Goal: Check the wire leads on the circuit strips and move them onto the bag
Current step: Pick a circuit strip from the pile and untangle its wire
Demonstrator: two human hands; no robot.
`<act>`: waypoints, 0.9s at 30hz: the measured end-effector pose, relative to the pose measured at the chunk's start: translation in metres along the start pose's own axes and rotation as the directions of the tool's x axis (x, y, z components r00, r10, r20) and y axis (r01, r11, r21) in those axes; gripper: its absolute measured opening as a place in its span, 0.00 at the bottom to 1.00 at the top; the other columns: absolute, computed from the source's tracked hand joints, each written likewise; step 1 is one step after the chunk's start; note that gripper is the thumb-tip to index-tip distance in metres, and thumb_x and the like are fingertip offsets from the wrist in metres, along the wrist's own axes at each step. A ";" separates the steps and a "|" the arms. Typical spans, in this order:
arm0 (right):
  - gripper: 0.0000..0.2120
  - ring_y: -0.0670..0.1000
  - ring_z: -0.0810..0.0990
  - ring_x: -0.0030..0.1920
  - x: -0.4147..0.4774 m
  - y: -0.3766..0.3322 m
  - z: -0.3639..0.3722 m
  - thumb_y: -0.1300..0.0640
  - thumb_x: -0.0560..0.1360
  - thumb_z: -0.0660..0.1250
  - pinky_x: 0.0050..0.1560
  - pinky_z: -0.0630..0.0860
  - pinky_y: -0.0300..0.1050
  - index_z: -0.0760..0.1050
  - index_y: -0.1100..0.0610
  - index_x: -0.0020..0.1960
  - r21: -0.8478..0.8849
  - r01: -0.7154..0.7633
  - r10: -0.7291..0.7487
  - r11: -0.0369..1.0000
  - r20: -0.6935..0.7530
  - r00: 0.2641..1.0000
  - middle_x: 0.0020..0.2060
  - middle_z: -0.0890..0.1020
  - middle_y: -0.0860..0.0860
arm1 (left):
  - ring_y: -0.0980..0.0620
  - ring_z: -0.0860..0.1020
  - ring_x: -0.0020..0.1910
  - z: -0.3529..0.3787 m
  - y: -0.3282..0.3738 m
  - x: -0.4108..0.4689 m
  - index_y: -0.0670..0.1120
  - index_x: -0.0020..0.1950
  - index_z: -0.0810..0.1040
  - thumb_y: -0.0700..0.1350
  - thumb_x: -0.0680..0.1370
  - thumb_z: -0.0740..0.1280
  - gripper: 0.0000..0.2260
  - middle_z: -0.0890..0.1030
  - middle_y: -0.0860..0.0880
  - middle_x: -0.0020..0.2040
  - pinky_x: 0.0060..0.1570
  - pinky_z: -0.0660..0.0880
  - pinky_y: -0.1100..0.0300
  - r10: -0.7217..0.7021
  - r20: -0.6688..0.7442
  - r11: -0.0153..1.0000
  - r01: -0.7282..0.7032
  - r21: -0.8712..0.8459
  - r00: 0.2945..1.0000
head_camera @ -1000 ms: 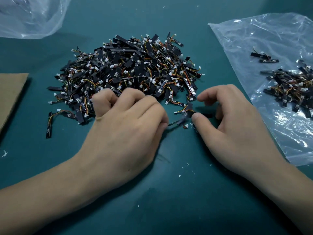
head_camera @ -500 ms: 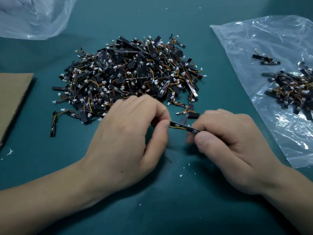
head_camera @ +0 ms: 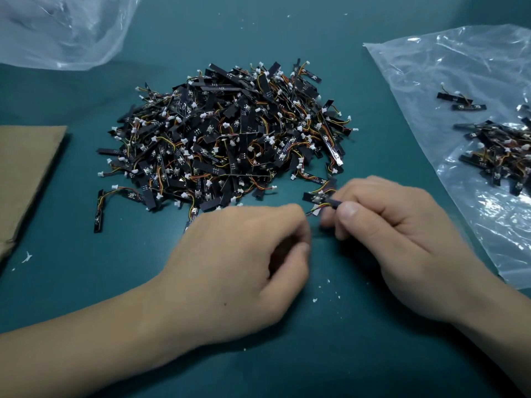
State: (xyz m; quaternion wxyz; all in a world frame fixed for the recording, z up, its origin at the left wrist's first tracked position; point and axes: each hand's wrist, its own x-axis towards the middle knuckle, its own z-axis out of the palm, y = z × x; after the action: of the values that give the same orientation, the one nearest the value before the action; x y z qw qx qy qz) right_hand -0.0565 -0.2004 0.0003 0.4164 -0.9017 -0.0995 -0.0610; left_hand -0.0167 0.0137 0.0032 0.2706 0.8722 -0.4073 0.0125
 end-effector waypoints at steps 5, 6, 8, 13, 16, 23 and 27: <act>0.17 0.44 0.77 0.62 0.001 0.000 -0.001 0.48 0.82 0.55 0.63 0.67 0.48 0.76 0.49 0.40 -0.083 0.015 -0.013 0.996 0.025 1.000 0.52 0.80 0.33 | 0.58 0.74 0.35 -0.009 -0.015 0.019 0.51 0.40 0.76 0.47 0.76 0.65 0.05 0.75 0.57 0.34 0.39 0.72 0.58 -0.027 0.022 0.999 0.027 -0.023 0.999; 0.17 0.43 0.77 0.63 0.000 0.000 -0.001 0.48 0.83 0.56 0.63 0.67 0.48 0.76 0.49 0.40 -0.085 0.008 -0.006 0.996 0.024 1.000 0.53 0.80 0.33 | 0.59 0.75 0.35 -0.012 -0.020 0.023 0.50 0.40 0.77 0.45 0.76 0.66 0.05 0.76 0.58 0.33 0.38 0.71 0.62 -0.043 0.010 0.995 0.044 -0.086 0.999; 0.16 0.43 0.76 0.64 -0.001 -0.001 -0.001 0.49 0.83 0.57 0.64 0.67 0.50 0.77 0.49 0.40 -0.085 -0.008 0.010 0.996 0.024 1.000 0.55 0.80 0.34 | 0.59 0.77 0.35 -0.016 -0.026 0.026 0.49 0.40 0.78 0.44 0.76 0.66 0.05 0.77 0.58 0.33 0.37 0.70 0.67 -0.073 -0.009 0.988 0.071 -0.136 0.997; 0.14 0.38 0.73 0.70 -0.001 -0.001 -0.001 0.54 0.83 0.59 0.70 0.66 0.48 0.78 0.48 0.41 -0.087 0.011 -0.008 0.996 0.035 0.999 0.61 0.82 0.37 | 0.56 0.76 0.39 -0.015 -0.031 0.028 0.49 0.41 0.79 0.44 0.76 0.66 0.04 0.78 0.56 0.37 0.41 0.70 0.67 -0.080 -0.052 0.993 0.075 -0.094 0.995; 0.14 0.34 0.67 0.74 -0.001 0.001 0.000 0.53 0.83 0.59 0.73 0.63 0.39 0.79 0.49 0.42 -0.076 0.000 0.004 0.997 0.049 0.999 0.65 0.81 0.39 | 0.55 0.76 0.46 -0.014 -0.034 0.029 0.49 0.43 0.79 0.45 0.76 0.66 0.04 0.78 0.54 0.44 0.49 0.72 0.59 -0.064 -0.040 0.994 0.060 -0.097 0.997; 0.15 0.49 0.81 0.55 -0.002 0.000 -0.001 0.52 0.82 0.59 0.55 0.73 0.42 0.79 0.53 0.42 -0.010 0.092 -0.092 0.996 -0.099 0.991 0.47 0.82 0.42 | 0.52 0.78 0.42 -0.010 -0.024 0.020 0.47 0.54 0.78 0.43 0.78 0.67 0.06 0.79 0.55 0.43 0.42 0.74 0.60 -0.034 -0.172 0.964 -0.014 -0.267 0.984; 0.16 0.48 0.77 0.38 -0.003 0.000 0.002 0.53 0.83 0.60 0.41 0.72 0.42 0.81 0.57 0.44 -0.046 0.144 -0.146 0.989 -0.059 0.987 0.35 0.77 0.45 | 0.49 0.79 0.36 -0.008 -0.017 0.020 0.48 0.59 0.78 0.51 0.81 0.62 0.12 0.79 0.52 0.41 0.36 0.76 0.57 -0.094 -0.017 0.802 0.065 -0.594 0.995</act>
State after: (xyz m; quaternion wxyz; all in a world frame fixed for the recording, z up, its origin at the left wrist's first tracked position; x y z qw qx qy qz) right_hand -0.0591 -0.1994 -0.0019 0.3949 -0.8982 -0.1504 -0.1213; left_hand 0.0106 0.0125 0.0073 0.5385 0.7601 -0.3477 -0.1066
